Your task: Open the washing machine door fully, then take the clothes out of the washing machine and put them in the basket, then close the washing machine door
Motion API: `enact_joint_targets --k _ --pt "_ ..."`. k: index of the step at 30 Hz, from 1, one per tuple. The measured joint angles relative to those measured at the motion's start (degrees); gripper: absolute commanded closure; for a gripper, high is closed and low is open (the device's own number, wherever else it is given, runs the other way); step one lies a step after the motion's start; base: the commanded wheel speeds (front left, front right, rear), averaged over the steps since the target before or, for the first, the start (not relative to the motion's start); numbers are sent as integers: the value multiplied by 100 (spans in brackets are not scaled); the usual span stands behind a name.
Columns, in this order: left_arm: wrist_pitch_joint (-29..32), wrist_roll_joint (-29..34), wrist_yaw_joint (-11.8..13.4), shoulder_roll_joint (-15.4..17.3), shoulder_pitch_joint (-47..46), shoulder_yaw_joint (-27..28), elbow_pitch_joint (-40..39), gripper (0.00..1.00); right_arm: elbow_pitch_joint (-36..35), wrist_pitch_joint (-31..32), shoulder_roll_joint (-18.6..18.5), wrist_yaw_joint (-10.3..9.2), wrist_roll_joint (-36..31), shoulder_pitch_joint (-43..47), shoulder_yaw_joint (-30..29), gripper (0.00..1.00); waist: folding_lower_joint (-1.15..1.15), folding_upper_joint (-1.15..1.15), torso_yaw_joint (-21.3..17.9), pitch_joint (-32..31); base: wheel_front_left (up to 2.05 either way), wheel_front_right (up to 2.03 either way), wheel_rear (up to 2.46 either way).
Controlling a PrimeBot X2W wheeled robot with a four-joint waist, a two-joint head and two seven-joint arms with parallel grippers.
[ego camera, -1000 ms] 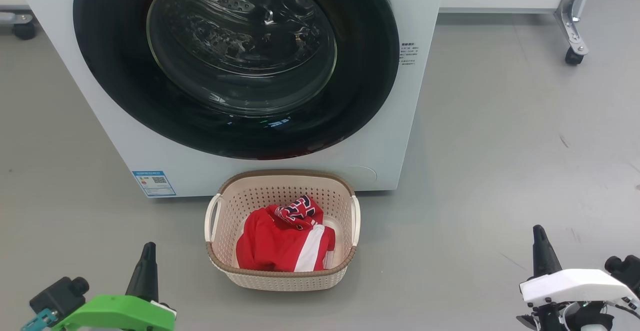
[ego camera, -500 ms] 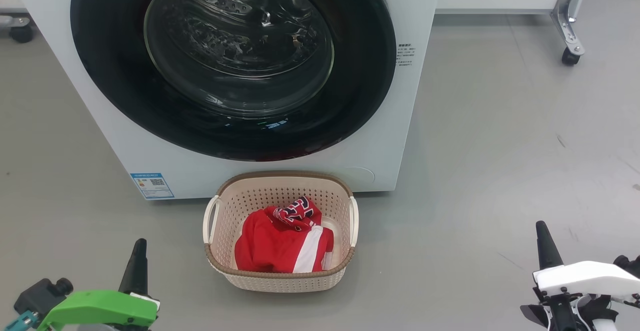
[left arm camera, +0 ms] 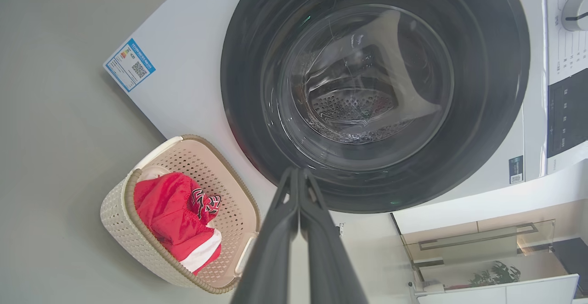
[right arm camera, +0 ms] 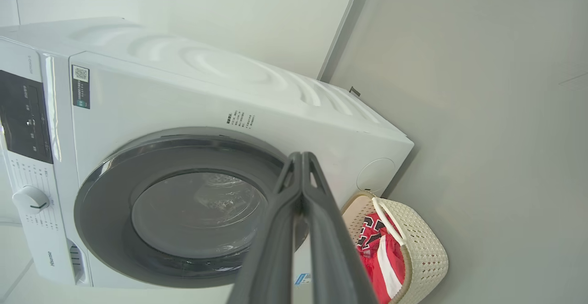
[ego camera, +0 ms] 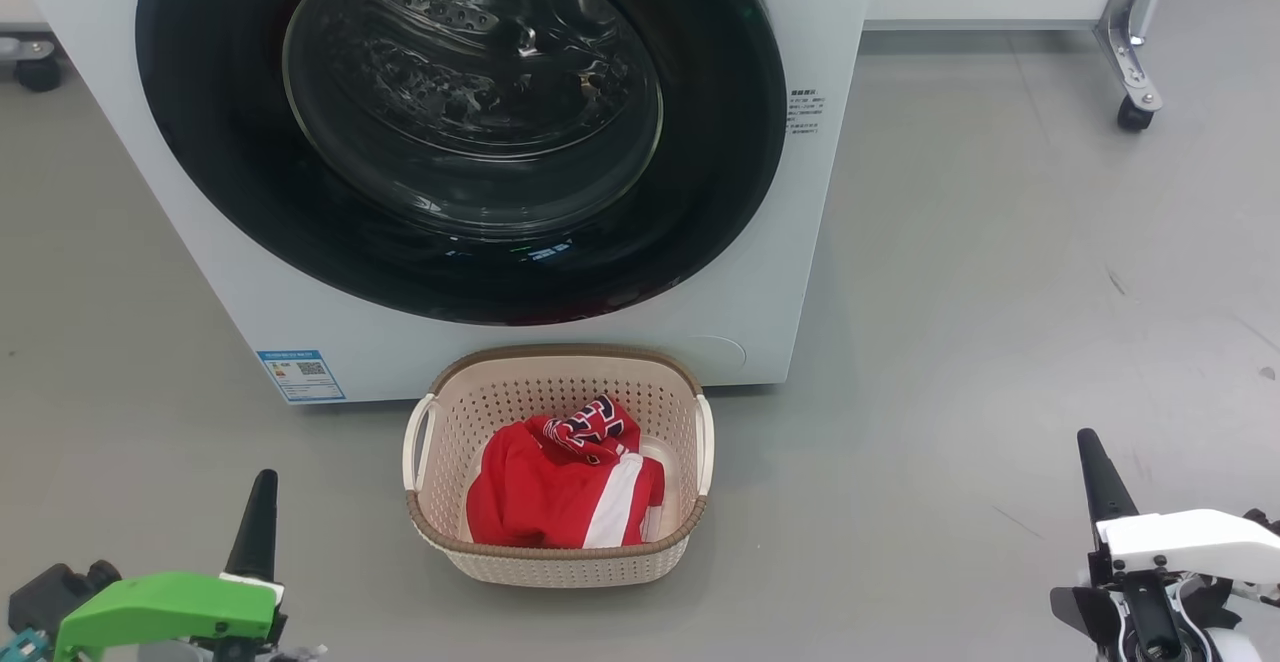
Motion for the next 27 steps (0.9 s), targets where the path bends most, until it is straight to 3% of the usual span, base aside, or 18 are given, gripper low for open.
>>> enact_joint_targets --k 20,27 --pt "350 -1443 -93 -20 -157 337 126 100 187 323 -35 142 1502 -258 -241 100 0 0 -49 -31 0 0 0" --pt "350 -1586 -93 -29 -182 353 143 100 204 330 -37 142 1566 -313 -258 100 0 0 -50 -31 0 0 0"
